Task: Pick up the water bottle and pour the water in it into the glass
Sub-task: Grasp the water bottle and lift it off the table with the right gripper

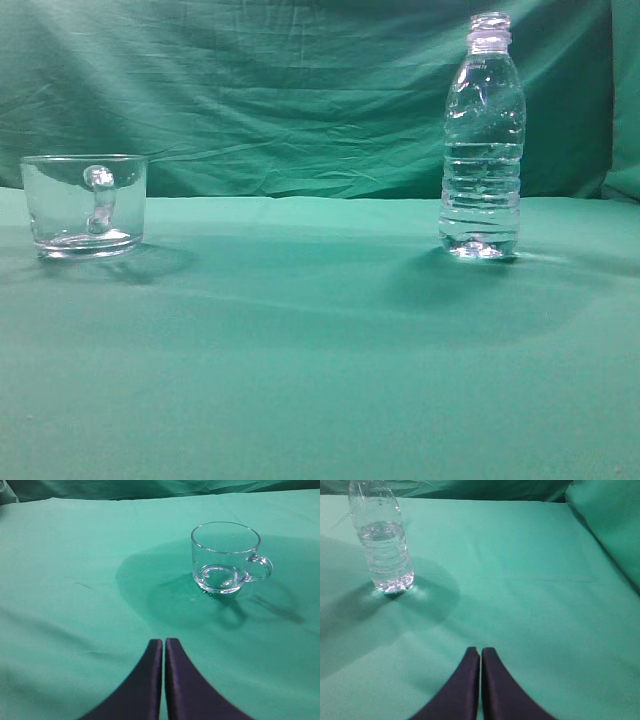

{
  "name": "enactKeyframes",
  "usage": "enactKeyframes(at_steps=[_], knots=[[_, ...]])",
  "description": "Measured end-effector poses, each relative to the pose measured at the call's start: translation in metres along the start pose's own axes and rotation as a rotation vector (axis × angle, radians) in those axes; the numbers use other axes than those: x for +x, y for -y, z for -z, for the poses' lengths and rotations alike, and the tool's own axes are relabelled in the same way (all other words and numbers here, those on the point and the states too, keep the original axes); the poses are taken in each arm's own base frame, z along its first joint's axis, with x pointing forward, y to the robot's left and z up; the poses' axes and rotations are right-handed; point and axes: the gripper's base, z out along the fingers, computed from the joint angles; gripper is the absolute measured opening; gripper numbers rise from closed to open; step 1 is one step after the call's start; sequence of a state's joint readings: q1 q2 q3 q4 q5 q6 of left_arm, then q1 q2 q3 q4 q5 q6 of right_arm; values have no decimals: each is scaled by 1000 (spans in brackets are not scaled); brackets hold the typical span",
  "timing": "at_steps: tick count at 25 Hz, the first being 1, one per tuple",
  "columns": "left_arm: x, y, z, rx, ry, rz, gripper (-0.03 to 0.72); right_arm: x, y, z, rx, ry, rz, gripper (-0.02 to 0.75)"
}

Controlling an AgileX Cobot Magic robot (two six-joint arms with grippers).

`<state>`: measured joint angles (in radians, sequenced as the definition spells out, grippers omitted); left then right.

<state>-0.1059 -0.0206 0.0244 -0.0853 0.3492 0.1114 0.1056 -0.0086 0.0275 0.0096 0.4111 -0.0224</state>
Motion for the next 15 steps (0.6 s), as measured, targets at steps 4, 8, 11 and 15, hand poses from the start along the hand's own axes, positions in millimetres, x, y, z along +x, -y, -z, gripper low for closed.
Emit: enactKeyframes(at_steps=[4,8,11,15], knots=[[0,0,0,0,0,0,0,0,0,0,0,0,0,0],[0,0,0,0,0,0,0,0,0,0,0,0,0,0],[0,0,0,0,0,0,0,0,0,0,0,0,0,0],[0,0,0,0,0,0,0,0,0,0,0,0,0,0]])
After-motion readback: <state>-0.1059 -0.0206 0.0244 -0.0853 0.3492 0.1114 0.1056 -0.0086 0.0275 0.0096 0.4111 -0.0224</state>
